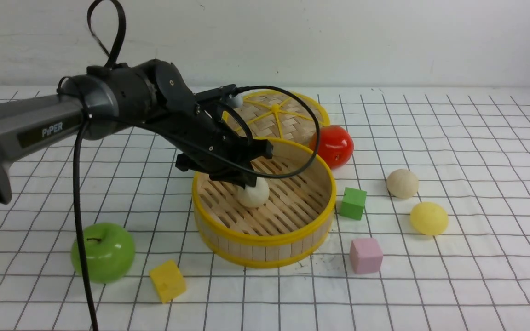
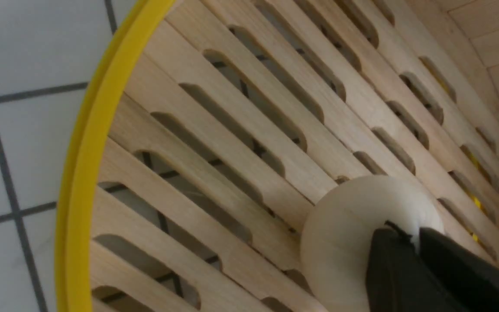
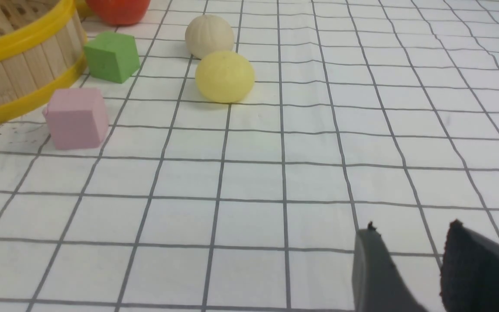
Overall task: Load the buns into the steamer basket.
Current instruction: Use the left arm to put the steamed stuffed bun into the steamer, then use the right arm to grab a steamed stuffed bun
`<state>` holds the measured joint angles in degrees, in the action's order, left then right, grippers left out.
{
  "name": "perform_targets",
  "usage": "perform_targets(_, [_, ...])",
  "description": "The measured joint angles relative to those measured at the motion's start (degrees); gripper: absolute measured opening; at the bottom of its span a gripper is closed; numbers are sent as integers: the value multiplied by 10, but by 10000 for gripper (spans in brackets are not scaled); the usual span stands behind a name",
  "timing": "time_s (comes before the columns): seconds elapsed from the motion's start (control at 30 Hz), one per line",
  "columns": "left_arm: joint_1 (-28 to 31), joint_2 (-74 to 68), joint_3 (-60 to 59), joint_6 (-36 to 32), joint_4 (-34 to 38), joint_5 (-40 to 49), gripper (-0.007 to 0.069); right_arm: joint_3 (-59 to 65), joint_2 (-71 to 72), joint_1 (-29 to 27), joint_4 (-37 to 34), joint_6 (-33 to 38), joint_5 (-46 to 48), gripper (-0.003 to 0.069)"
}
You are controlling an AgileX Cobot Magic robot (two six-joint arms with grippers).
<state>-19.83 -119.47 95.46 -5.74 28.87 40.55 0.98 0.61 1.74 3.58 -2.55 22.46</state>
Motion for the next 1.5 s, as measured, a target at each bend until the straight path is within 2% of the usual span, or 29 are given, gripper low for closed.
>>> perform_targets(0.2, [0,0,0,0,3,-1,101,0,0,0,0,0,0,241])
perform_targets(0.53, [0,15,0,0,3,21,298,0,0,0,1,0,0,241])
perform_targets(0.7, [0,61,0,0,0,32,323,0,0,0,1,0,0,241])
perform_targets(0.87, [0,125,0,0,-20,70,323,0,0,0,1,0,0,241])
perform_targets(1.1, [0,250,0,3,-71,199,310,0,0,0,1,0,0,241])
perform_targets(1.27, [0,329,0,22,-95,272,241,0,0,0,1,0,0,241])
perform_targets(1.3, [0,363,0,24,-100,295,202,0,0,0,1,0,0,241])
perform_targets(1.5, [0,493,-14,44,-121,303,61,0,0,0,1,0,0,241])
